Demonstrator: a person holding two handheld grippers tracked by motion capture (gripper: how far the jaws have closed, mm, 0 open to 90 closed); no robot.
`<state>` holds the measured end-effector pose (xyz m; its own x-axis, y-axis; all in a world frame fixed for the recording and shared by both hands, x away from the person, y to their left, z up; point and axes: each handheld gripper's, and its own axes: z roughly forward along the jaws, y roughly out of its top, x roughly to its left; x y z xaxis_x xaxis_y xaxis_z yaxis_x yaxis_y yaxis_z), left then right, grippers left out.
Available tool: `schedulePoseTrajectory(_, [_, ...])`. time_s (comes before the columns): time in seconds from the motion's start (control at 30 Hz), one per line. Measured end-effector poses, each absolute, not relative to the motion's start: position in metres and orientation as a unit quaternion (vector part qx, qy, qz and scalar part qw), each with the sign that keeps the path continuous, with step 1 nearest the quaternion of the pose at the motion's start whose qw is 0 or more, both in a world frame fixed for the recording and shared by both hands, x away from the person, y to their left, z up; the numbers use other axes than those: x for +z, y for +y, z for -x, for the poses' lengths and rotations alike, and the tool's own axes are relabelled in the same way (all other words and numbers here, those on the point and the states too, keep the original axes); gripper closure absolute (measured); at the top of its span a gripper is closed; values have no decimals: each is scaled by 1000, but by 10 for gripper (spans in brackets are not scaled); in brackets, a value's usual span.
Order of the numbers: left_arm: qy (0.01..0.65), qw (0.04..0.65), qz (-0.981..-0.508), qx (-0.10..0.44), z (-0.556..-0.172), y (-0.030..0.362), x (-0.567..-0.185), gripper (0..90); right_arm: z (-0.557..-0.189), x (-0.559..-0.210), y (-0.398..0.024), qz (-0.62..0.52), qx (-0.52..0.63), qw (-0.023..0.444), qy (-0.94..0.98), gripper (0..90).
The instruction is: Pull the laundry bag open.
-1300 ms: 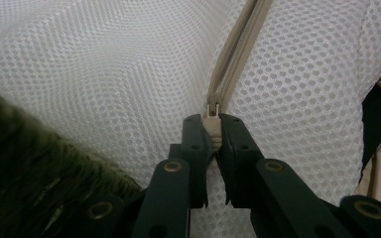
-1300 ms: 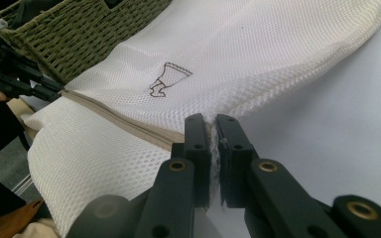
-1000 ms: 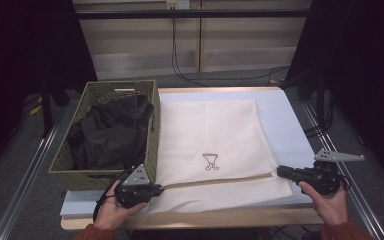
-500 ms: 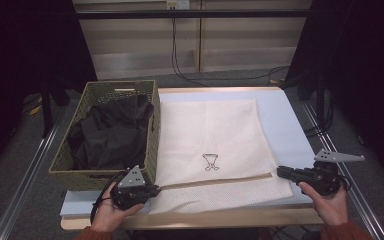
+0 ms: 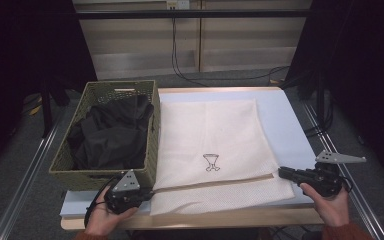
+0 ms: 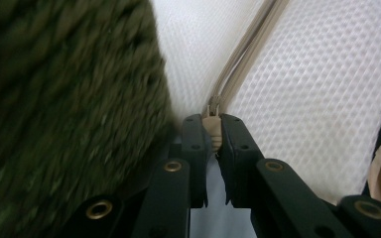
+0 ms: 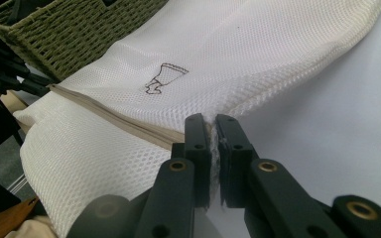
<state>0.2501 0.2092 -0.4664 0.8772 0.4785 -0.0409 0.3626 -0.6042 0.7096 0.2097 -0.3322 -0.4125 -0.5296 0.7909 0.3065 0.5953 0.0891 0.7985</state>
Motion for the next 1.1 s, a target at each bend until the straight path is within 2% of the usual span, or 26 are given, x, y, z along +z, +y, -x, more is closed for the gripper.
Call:
schedulePoseTrajectory(0.4, [251, 383, -885, 78, -246, 217, -467, 818, -207, -415, -332, -472, 477, 98, 735, 852])
schedulePoseTrajectory(0.63, [261, 365, -890, 86, -246, 217, -467, 818, -205, -421, -331, -479, 466, 97, 738, 854])
schedulePoseTrajectory(1.1, [273, 395, -874, 71, -243, 218, -472, 815, -205, -444, -332, -485, 445, 76, 749, 852])
